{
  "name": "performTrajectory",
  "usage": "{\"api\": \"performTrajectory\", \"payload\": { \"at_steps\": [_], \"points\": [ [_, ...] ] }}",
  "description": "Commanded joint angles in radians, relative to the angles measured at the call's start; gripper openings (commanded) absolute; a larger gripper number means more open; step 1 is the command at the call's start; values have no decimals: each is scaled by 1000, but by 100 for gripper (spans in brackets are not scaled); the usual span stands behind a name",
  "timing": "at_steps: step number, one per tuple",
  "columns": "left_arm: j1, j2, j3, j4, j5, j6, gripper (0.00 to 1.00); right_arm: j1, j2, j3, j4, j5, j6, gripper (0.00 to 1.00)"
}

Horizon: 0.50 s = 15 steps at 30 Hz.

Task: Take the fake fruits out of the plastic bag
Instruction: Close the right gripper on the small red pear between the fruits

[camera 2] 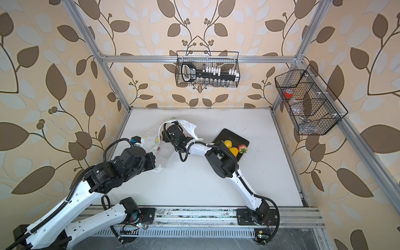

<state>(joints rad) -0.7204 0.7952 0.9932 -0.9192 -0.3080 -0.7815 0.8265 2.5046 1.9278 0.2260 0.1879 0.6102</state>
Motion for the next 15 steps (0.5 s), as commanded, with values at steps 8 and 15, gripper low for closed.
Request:
{"api": "performTrajectory", "payload": {
  "at_steps": [8,15],
  "points": [
    [-2,22,77,1,64,67,0,19,207,312,-176,119,-107,73],
    [-2,27,104,49,143,121,0,17,282,471,-322,118,-66,74]
  ]
}}
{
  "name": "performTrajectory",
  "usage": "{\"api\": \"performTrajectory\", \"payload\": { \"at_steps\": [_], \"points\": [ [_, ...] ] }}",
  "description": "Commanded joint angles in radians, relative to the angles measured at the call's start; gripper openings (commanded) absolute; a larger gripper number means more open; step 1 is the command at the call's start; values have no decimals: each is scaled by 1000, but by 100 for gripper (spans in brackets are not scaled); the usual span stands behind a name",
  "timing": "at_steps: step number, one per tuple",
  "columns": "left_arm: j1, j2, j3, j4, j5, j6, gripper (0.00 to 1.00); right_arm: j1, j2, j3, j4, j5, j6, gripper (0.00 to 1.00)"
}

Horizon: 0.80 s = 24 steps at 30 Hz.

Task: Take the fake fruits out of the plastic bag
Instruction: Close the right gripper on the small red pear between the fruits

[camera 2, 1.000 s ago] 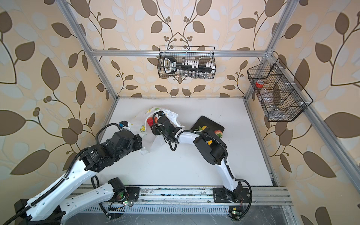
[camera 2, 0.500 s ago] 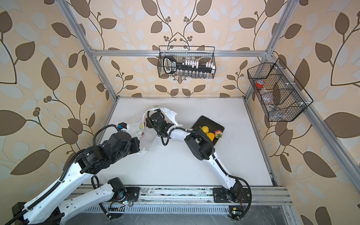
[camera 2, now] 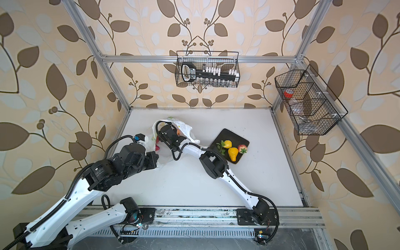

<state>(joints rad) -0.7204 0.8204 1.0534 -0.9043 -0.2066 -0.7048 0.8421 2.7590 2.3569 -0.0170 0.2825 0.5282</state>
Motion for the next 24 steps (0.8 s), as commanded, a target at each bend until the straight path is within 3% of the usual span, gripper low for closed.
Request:
{"api": "performTrajectory", "payload": {
  "at_steps": [1,9,14,20,24],
  "points": [
    [-3,2,47,44,54,50,0,0,29,42,-85,14,24,74],
    [-2,16,69,157,237,104,0,-3,28,-5,-117,-61,84,72],
    [-3,5,66,159,307,112,0,-5,0,-47,-101,-51,81,65],
    [-2,-16,54,90,168,67,0,-5,-100,-181,-30,-66,59,45],
    [-2,-15,40,21,30,-16,0,-5,-232,-352,56,-93,33,38]
  ]
}}
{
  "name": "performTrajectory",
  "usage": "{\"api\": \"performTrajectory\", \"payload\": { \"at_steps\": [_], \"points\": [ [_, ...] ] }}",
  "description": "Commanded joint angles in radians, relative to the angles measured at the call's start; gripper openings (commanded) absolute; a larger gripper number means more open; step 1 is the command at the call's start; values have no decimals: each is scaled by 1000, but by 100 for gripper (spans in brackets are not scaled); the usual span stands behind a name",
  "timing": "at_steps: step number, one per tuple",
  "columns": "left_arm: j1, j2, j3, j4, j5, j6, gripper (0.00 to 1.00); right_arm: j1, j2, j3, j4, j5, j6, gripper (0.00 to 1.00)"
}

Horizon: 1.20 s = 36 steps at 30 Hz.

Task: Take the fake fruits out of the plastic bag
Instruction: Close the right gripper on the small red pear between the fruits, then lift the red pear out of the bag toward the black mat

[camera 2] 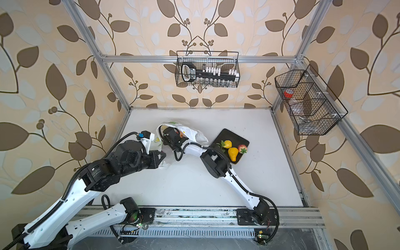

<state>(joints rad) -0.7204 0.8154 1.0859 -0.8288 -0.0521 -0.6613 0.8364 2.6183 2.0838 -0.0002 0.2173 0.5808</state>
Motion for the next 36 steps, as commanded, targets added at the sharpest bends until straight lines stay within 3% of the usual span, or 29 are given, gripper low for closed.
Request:
{"api": "performTrajectory", "payload": {
  "at_steps": [1,8,15,24,32,36],
  "points": [
    [-2,-9,1,-61,-145,-87,0,0,-133,-128,67,-38,-25,37],
    [-3,4,-21,-27,-199,-153,0,2,-380,-473,185,-130,-27,35],
    [-3,16,-32,17,-230,-157,0,2,-547,-664,190,-215,-52,34],
    [-2,59,-21,68,-262,-170,0,28,-771,-840,117,-314,-175,33],
    [-2,74,-12,59,-274,-187,0,83,-1045,-1002,-19,-321,-349,34],
    [-2,74,-12,45,-275,-187,0,104,-1199,-1110,-44,-306,-369,34]
  ]
}}
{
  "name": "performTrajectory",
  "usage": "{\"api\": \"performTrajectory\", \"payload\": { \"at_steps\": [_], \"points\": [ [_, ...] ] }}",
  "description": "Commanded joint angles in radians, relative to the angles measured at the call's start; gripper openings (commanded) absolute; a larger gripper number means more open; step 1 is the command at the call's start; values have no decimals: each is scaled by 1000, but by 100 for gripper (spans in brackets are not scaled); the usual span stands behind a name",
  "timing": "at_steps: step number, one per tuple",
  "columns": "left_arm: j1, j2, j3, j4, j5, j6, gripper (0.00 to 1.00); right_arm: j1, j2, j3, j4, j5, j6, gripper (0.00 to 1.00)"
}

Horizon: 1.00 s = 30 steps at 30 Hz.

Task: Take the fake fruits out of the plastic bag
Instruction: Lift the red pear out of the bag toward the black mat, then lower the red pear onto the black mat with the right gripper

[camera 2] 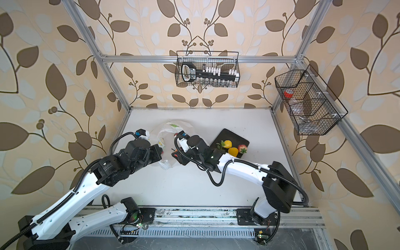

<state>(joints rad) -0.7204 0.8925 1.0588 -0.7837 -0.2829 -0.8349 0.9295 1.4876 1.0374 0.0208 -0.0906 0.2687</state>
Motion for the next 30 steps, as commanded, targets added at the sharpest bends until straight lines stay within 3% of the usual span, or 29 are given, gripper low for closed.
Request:
{"api": "performTrajectory", "payload": {
  "at_steps": [1,6,12,17,19,23,30],
  "points": [
    [-2,-2,15,-3,-43,-13,0,12,-110,-92,-68,9,-52,34],
    [-3,-3,10,-5,-48,-13,0,24,-327,-236,-85,36,-31,34],
    [-2,-6,6,-5,-48,-13,0,10,-568,-330,-180,157,31,36],
    [-2,-10,4,-9,-44,-11,0,-145,-673,-315,-249,237,93,34],
    [-3,-11,4,-8,-44,-1,0,-243,-663,-305,-250,235,99,33],
    [-3,-8,15,0,-30,35,0,-463,-523,-266,-260,126,101,31],
    [-2,-15,11,15,16,66,0,-673,-223,-191,-104,130,47,31]
  ]
}}
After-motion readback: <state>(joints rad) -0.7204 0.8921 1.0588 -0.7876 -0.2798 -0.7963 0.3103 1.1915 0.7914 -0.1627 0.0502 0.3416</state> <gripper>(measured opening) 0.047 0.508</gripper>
